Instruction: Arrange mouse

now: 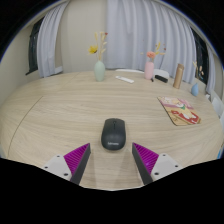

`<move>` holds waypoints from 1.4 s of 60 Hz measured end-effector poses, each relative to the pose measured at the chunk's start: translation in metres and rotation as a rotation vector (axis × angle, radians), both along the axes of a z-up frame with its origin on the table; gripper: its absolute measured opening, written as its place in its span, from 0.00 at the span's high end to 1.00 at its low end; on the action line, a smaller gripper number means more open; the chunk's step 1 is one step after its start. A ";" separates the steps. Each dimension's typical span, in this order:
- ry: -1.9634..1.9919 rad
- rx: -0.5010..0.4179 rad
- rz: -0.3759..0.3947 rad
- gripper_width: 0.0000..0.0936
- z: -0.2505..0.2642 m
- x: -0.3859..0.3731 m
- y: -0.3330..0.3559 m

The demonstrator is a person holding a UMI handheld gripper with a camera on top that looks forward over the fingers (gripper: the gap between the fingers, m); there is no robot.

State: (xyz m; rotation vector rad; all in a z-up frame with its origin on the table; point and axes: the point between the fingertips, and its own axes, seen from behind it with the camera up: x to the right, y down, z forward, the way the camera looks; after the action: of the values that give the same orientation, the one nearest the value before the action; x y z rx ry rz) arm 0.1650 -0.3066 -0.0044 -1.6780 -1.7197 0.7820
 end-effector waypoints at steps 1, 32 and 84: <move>-0.001 -0.003 0.000 0.09 -0.001 -0.003 0.000; -0.014 -0.032 0.005 0.51 -0.008 -0.062 0.006; 0.131 -0.003 -0.200 0.58 0.095 -0.199 0.335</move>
State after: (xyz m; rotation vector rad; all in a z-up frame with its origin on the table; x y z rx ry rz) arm -0.0340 0.0283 0.0904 -1.7292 -1.4376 0.7826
